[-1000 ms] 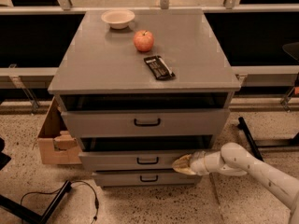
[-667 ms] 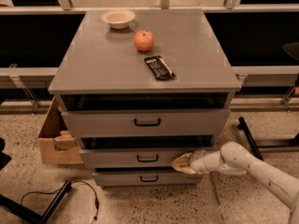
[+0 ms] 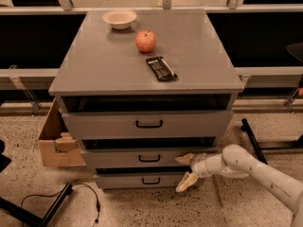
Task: Close middle drawer
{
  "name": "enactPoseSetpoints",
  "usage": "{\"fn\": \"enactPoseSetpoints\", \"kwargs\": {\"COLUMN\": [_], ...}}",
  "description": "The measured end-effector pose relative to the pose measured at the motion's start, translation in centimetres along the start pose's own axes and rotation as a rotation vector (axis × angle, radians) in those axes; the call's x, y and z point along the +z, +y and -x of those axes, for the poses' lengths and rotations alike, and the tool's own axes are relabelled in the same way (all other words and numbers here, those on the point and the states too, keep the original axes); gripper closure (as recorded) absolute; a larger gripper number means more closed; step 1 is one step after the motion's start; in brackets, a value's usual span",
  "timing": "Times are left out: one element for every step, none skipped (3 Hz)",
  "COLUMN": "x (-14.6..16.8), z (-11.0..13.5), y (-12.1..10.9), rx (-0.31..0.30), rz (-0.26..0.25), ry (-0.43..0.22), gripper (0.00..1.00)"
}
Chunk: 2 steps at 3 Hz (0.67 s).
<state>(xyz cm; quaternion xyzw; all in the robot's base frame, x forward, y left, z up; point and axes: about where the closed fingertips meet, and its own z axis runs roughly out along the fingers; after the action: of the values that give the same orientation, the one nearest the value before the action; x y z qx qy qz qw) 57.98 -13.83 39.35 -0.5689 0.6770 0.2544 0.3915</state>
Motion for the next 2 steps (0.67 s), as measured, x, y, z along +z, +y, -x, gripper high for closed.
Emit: {"fn": "enactPoseSetpoints", "kwargs": {"x": [-0.06,-0.07], "z": [0.02,0.02], "y": [0.46,0.52], "rx": [0.000,0.000], "rz": [0.000,0.000], "ry": [0.000,0.000], "gripper": [0.18,0.41]}}
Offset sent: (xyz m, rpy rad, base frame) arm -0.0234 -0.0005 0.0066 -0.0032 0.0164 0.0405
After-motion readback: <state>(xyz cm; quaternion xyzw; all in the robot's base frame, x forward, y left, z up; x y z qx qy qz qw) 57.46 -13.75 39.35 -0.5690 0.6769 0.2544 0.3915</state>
